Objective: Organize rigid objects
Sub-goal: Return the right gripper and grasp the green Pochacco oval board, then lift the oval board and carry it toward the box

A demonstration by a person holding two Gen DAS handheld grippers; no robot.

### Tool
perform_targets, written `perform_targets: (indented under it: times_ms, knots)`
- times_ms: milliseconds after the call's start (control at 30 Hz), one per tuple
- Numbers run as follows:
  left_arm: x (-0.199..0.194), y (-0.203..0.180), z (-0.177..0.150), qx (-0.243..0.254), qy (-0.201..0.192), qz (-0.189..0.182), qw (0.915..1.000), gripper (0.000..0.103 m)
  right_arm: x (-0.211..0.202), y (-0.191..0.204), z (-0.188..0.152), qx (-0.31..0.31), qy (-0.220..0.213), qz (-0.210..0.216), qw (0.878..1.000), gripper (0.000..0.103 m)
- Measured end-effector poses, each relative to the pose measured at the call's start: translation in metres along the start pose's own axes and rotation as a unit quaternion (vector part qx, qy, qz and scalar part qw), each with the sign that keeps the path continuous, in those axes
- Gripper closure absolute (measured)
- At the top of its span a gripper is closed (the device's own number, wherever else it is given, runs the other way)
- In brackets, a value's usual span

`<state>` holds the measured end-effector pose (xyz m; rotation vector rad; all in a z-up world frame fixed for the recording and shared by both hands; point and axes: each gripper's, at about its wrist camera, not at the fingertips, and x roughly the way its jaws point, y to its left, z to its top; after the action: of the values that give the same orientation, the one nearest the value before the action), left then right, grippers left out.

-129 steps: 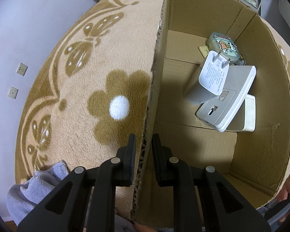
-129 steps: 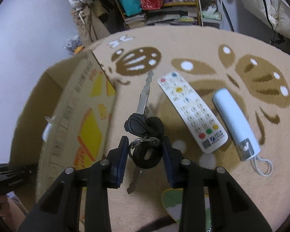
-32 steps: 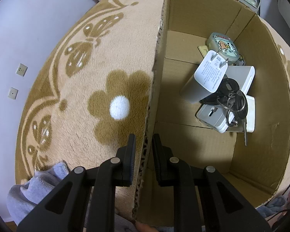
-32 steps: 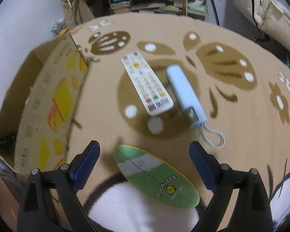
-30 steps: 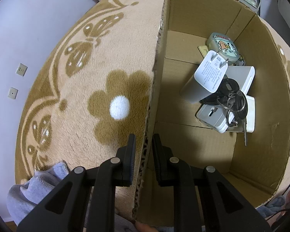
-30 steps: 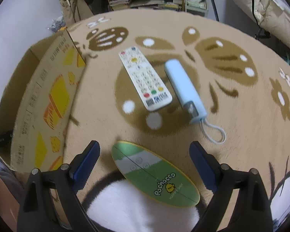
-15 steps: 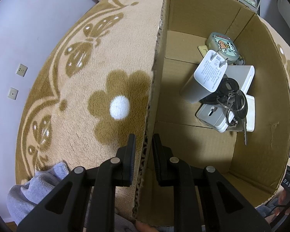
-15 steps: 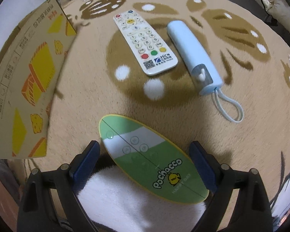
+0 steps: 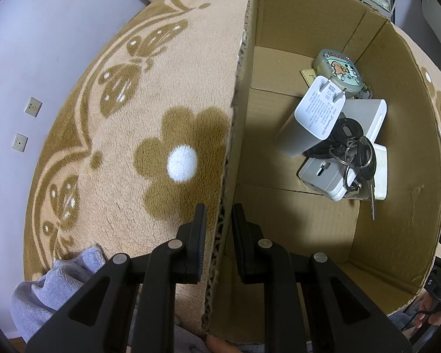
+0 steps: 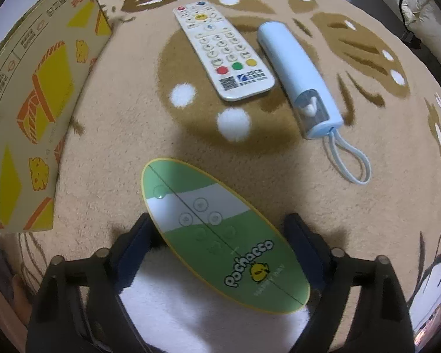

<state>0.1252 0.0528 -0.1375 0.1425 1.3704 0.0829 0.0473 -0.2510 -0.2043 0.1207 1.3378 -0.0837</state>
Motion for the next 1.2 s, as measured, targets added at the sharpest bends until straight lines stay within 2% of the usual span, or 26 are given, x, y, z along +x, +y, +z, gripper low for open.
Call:
perform_targets:
  times_ms: [67,133,233,533,800,967,1200]
  knots:
    - [0.000,0.000,0.000,0.001,0.000,0.001,1.0000,0.086,-0.001,-0.004,0.000,0.006,-0.003,-0.001,1.000,0.021]
    - [0.000,0.000,0.000,0.001,0.000,0.001,1.0000,0.086,-0.003,-0.009,-0.001,0.016,-0.010,-0.007,1.000,0.035]
    - [0.000,0.000,0.000,0.001,0.000,0.001,1.0000,0.086,-0.007,-0.015,-0.001,0.034,-0.027,-0.008,0.999,0.046]
    - [0.000,0.000,0.000,0.001,0.000,0.001,1.0000,0.086,-0.020,-0.001,0.009,0.026,-0.091,0.003,0.996,0.046]
    - [0.000,0.000,0.000,0.000,0.000,0.001,1.0000,0.086,-0.030,0.003,0.019,0.024,-0.115,0.018,0.993,0.046]
    - [-0.002,0.000,0.000,0.002,-0.001,0.002,1.0000,0.086,-0.041,0.003,0.022,0.032,-0.140,0.055,0.988,0.046]
    - [-0.002,0.000,0.000,0.001,-0.001,0.002,1.0000,0.086,-0.052,0.016,0.028,0.018,-0.166,0.066,0.984,0.047]
